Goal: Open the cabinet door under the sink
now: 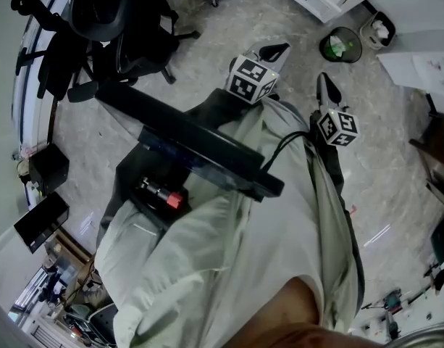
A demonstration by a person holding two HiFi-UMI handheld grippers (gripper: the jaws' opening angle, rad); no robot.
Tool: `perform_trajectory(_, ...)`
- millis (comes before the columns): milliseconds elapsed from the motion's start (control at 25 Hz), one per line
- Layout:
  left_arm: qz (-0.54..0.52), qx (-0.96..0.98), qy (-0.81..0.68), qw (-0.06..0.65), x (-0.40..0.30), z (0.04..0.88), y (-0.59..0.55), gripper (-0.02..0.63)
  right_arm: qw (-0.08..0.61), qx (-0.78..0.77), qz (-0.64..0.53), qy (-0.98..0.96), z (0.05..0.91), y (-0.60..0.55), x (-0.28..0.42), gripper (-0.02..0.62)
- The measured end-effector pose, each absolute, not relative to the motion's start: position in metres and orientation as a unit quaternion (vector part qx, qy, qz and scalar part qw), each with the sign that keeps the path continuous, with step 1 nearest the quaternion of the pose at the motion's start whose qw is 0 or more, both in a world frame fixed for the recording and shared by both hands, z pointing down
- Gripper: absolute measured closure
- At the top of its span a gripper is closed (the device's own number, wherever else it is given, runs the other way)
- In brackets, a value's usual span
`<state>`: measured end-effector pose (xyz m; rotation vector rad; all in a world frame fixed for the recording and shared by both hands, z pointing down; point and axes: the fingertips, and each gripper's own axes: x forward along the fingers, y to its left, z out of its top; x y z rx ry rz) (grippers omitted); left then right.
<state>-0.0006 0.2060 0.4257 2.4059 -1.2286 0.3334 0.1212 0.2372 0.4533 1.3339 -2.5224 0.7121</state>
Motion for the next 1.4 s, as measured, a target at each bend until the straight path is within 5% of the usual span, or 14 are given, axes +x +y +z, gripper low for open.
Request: perform_trajectory(1400,0.123,0.869,-0.436,0.201,0.009,0.414,0.218,0.598,0.106,0.478,0.210,-0.846,0.439,0.250,0.140,0.594)
